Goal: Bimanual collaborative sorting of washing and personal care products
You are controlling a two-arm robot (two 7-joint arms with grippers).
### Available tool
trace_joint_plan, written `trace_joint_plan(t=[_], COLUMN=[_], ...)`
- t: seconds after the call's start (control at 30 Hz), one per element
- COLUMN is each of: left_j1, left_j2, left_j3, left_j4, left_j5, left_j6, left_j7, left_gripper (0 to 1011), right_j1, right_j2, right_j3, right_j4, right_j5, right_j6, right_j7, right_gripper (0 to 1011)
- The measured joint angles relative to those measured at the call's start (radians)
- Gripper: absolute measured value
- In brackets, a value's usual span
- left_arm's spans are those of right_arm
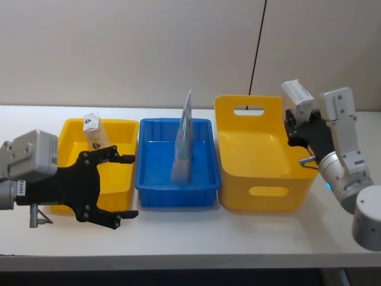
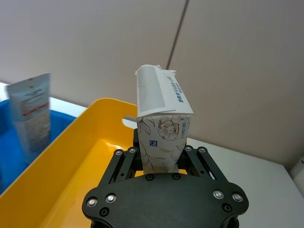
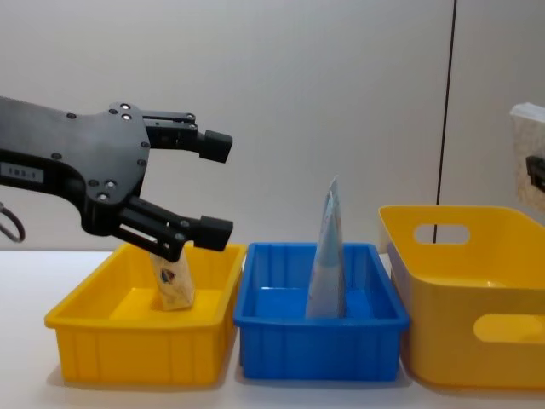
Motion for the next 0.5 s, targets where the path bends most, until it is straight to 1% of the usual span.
trace_joint_plan(t=[0.03, 0.07, 0.13, 0.17, 0.27, 0.3, 0.37, 0.4, 0.43, 0.5], left_j1=[0.0, 0.0, 0.0, 0.0, 0.0, 0.0, 0.0, 0.0, 0.0, 0.0], left_j2=[0.0, 0.0, 0.0, 0.0, 0.0, 0.0, 0.0, 0.0, 0.0, 0.0], left_j3=[0.0, 0.0, 0.0, 0.0, 0.0, 0.0, 0.0, 0.0, 0.0, 0.0], left_j4=[0.0, 0.0, 0.0, 0.0, 0.0, 0.0, 0.0, 0.0, 0.0, 0.0], left_j5=[0.0, 0.0, 0.0, 0.0, 0.0, 0.0, 0.0, 0.0, 0.0, 0.0], left_j6=[0.0, 0.0, 0.0, 0.0, 0.0, 0.0, 0.0, 0.0, 0.0, 0.0], left_j7=[0.0, 0.0, 0.0, 0.0, 0.0, 0.0, 0.0, 0.0, 0.0, 0.0], left_gripper=[1001, 1001, 1002, 1001, 1001, 1001, 1001, 1001, 1001, 1001], right_j1=[0.004, 0.013, 0.021, 0.033, 0.05, 0.067, 0.084, 0.108, 0.114, 0.15], right_j2=[-0.007, -0.024, -0.038, -0.056, -0.079, -0.098, -0.116, -0.137, -0.142, -0.17], right_j3=[0.001, 0.003, 0.004, 0.006, 0.008, 0.011, 0.013, 0.016, 0.017, 0.022], right_j4=[0.006, 0.025, 0.041, 0.063, 0.093, 0.123, 0.153, 0.188, 0.205, 0.264], right_j5=[-0.004, -0.012, -0.019, -0.025, -0.036, -0.042, -0.047, -0.052, -0.053, -0.058], right_j6=[0.002, 0.007, 0.011, 0.015, 0.019, 0.02, 0.02, 0.018, 0.016, 0.007], right_j7=[-0.01, -0.034, -0.055, -0.076, -0.11, -0.13, -0.149, -0.17, -0.175, -0.197], right_gripper=[341, 342, 342, 341, 342, 341, 342, 342, 342, 341])
